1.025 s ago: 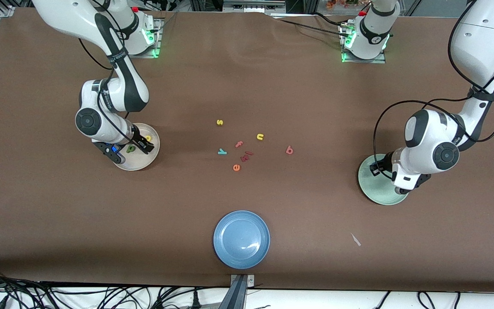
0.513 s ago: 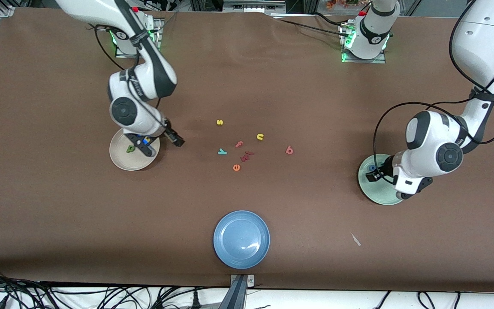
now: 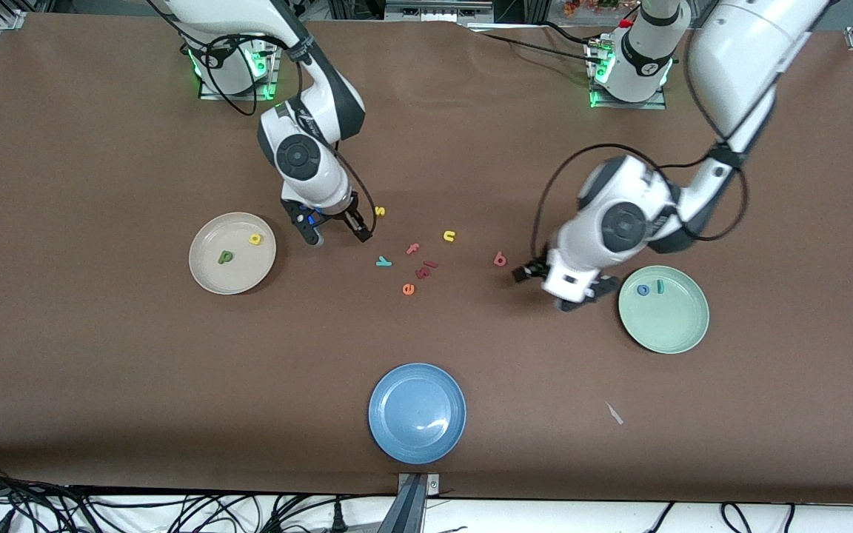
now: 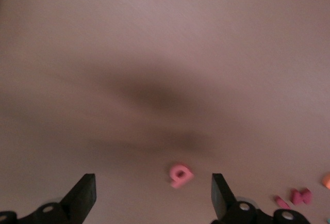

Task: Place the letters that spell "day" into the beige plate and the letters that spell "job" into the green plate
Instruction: 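Grasp the cyan v and pink letter with the right and left grippers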

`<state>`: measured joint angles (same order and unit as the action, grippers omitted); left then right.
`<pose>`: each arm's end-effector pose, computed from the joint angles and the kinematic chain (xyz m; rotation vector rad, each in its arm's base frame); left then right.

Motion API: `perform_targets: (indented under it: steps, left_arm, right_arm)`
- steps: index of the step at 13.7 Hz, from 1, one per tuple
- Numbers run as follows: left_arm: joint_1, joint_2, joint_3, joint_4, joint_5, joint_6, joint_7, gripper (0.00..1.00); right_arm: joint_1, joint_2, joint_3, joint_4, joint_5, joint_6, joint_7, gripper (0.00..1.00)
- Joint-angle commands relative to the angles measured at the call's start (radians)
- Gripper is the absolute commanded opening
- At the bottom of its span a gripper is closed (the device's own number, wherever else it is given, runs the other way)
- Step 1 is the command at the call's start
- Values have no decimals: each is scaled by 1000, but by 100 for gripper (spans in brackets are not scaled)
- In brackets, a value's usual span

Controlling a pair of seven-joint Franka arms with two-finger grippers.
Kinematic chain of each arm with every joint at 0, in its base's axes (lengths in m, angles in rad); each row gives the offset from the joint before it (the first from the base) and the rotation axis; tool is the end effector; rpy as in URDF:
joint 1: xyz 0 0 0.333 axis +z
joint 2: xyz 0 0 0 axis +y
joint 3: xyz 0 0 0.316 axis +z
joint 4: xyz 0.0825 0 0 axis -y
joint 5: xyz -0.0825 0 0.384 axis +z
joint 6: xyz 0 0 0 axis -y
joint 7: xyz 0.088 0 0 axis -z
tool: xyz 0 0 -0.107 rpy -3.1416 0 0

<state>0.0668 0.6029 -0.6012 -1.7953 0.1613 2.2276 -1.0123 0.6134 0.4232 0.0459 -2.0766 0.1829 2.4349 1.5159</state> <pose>0.5734 -0.2977 0.2576 2.9464 0.6716 -0.2791 0.4598 0.3567 0.2168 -2.7436 1.5045 0.2323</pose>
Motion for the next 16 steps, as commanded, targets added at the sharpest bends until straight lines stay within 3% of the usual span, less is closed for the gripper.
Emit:
perform_targets:
  steps: [1, 2, 3, 9, 13, 16]
  left_arm:
    - [-53, 66, 15, 11, 23, 55, -51, 89]
    - [-67, 81, 18, 10, 23, 55, -54, 78]
    - [-70, 95, 21, 10, 24, 55, -63, 75]
    - [-151, 116, 100, 11, 23, 57, -75, 65]
    - [-159, 138, 103, 24, 21, 64, -92, 55]
    - [-159, 147, 112, 39, 20, 66, -97, 54]
  right_arm:
    - [14, 6, -3, -6, 9, 19, 98, 94]
    - [26, 15, -1, -7, 9, 24, 113, 94]
    - [31, 17, -3, -5, 10, 33, 122, 94]
    - [36, 34, -6, 19, 1, 65, 113, 93]
    - [32, 152, -12, 214, -7, 75, 122, 93]
    - [34, 277, -43, 376, -10, 73, 122, 93]
